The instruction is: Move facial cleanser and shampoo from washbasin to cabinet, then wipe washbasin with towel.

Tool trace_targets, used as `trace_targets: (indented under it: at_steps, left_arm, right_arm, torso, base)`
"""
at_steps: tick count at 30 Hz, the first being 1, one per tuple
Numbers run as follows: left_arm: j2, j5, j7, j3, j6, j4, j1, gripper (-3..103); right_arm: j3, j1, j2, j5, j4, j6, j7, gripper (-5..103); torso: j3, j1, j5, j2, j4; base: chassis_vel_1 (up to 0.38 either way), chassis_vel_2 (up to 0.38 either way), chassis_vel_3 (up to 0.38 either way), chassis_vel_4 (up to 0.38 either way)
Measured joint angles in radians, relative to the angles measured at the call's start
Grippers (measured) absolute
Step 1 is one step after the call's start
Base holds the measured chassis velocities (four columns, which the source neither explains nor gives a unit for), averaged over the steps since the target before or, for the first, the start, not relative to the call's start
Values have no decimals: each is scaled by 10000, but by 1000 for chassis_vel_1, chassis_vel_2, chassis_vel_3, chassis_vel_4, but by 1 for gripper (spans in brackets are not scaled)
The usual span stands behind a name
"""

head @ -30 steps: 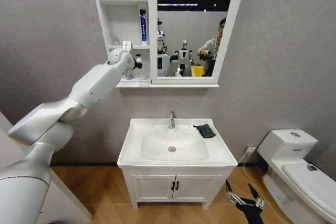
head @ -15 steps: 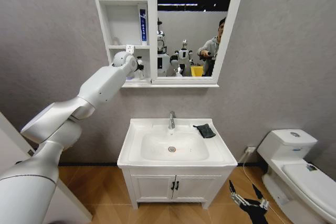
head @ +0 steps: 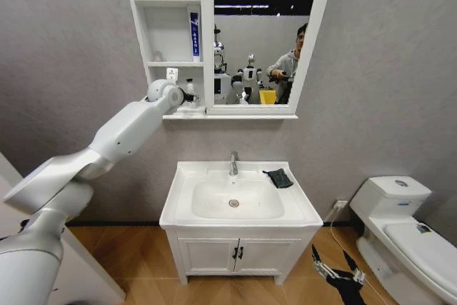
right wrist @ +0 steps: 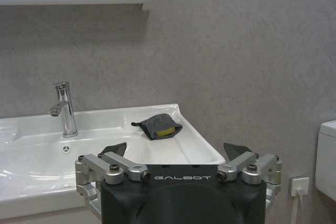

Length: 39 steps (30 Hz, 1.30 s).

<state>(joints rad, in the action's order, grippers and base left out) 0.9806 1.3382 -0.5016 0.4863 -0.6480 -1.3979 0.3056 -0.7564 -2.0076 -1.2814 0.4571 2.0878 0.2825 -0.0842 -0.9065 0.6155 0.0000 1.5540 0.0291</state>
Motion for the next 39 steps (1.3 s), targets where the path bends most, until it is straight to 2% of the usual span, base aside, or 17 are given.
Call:
trace_targets:
  at_steps: [1, 5, 7, 10, 11, 12, 15, 16, 18, 19, 22, 23, 25, 26, 33, 36, 39]
  left_arm:
    - [0, 0, 0, 0, 0, 0, 0, 100]
    - [-1780, -1355, 87, -34, 1699, -2439, -1608, 100]
    - [-2945, -2285, 62, -1226, 2354, -4267, -3661, 100]
    - [-3321, -2405, -28, -1955, 2473, -4914, -4694, 100]
    - [-3898, -2544, -153, -3319, 2607, -5857, -6573, 100]
    - [-3898, -2544, -153, -3319, 2607, -5857, -6573, 100]
    - [-4629, -3479, -49, -6047, 2879, -7456, -10889, 100]
    - [-4629, -3479, -49, -6047, 2879, -7456, -10889, 100]
    - [-4216, -4529, -113, -7488, 2780, -8034, -13261, 100]
    - [-4216, -4529, -113, -7488, 2780, -8034, -13261, 100]
    - [-3462, -6021, 368, -9161, 2911, -8476, -16047, 100]
    - [-2893, -6907, 737, -9916, 3141, -8673, -17653, 100]
    - [-2429, -7433, 1010, -10315, 3288, -8806, -18443, 100]
    - [-1545, -8017, 1363, -10808, 3443, -9044, -19378, 100]
    - [942, -8937, 2560, -11122, 3527, -10120, -20997, 100]
    - [1171, -9031, 2829, -11124, 3564, -10244, -21160, 100]
    - [1586, -9297, 3812, -11176, 3830, -10324, -21516, 100]
  right_arm:
    - [0, 0, 0, 0, 0, 0, 0, 100]
    - [9, 79, 127, 156, 317, -569, -26, 100]
    - [58, 31, 167, 156, 529, -865, -116, 100]
    - [71, 27, 167, 171, 601, -954, -164, 100]
    - [78, 20, 174, 189, 672, -1169, -267, 100]
    - [78, 20, 174, 189, 672, -1169, -267, 100]
    - [-28, -110, -15, 156, 723, -1406, -528, 100]
    - [-28, -110, -15, 156, 723, -1406, -528, 100]
    - [-231, -379, -291, 130, 940, -1426, -565, 100]
    - [-231, -379, -291, 130, 940, -1426, -565, 100]
    - [-192, -377, -198, 129, 1077, -1542, -566, 100]
    - [-127, -343, -71, 65, 1115, -1586, -543, 100]
    - [-77, -310, -5, 19, 1117, -1605, -524, 100]
    - [-5, -260, 83, -41, 1118, -1621, -504, 100]
    - [69, -142, 466, -42, 1207, -1379, -198, 100]
    - [17, -135, 572, -15, 1214, -1273, 78, 100]
    - [-17, -2, 920, 182, 1181, -893, 877, 100]
  torso:
    - [0, 0, 0, 0, 0]
    - [-1, 1, -4, 0, 2]
    - [0, 1, -5, 1, -7]
    - [0, 0, -4, 1, -3]
    - [0, 0, -8, 1, -2]
    - [0, 0, -8, 1, -2]
    - [2, -3, 7, 2, -15]
    - [2, -3, 7, 2, -15]
    - [1, -1, -8, 2, 17]
    - [1, -1, -8, 2, 17]
    - [1, -1, -1, 2, 7]
    - [0, -1, -6, 1, -7]
    - [0, -1, 2, 1, -9]
    - [0, -1, 5, 1, -11]
    - [0, 0, 2, 1, 4]
    - [-1, 0, 3, 0, 1]
    - [-1, 0, 3, 0, -3]
  base:
    - [0, 0, 0, 0]
    - [0, 0, 0, 0]
    - [0, 0, 0, 0]
    - [0, 0, 0, 0]
    - [0, 0, 0, 0]
    - [0, 0, 0, 0]
    - [0, 0, 0, 0]
    - [0, 0, 0, 0]
    - [0, 0, 0, 0]
    - [0, 0, 0, 0]
    - [-17, -5, -12, -22]
    - [0, 0, 0, 0]
    - [0, 0, 0, 0]
    - [0, 0, 0, 0]
    - [0, 0, 0, 0]
    - [0, 0, 0, 0]
    - [0, 0, 0, 0]
